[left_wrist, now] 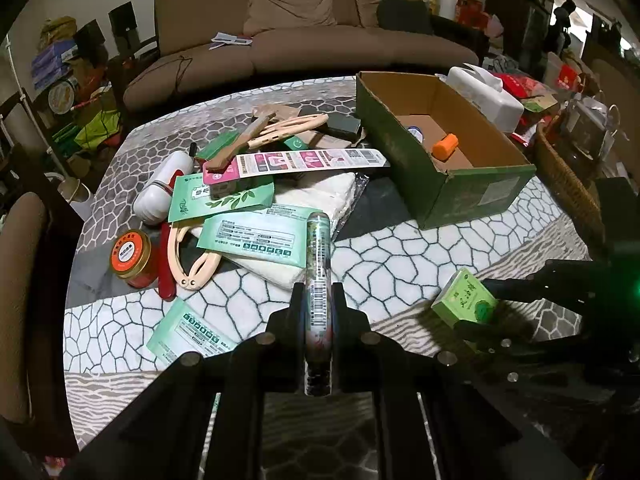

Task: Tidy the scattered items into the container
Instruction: 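Carry the tube and green box in both grippers over the cardboard box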

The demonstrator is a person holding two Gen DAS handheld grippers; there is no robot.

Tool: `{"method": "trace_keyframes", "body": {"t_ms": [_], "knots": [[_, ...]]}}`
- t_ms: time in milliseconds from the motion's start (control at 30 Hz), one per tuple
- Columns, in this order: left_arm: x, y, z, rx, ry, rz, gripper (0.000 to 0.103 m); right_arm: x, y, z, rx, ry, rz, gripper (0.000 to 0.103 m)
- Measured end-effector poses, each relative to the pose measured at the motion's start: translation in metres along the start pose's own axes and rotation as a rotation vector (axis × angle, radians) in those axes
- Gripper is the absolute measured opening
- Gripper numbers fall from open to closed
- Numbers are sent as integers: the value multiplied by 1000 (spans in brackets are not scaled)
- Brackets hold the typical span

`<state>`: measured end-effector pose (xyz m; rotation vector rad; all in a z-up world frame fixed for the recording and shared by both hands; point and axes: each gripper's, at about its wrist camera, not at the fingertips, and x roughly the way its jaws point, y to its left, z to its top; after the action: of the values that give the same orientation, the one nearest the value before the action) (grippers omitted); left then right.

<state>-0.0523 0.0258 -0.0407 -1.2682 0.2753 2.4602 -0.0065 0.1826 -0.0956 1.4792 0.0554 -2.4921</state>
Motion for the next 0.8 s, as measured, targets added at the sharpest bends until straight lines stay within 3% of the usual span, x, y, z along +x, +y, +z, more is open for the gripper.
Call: {"method": "trace_keyframes", "body": {"t_ms": [533, 800], "knots": [[-12, -36, 24, 3, -69, -32, 11, -76, -17, 11, 57, -215, -38, 42], [-32, -55, 42, -29, -184, -68, 11, -124, -26, 14, 67, -359, -116, 42]]}}
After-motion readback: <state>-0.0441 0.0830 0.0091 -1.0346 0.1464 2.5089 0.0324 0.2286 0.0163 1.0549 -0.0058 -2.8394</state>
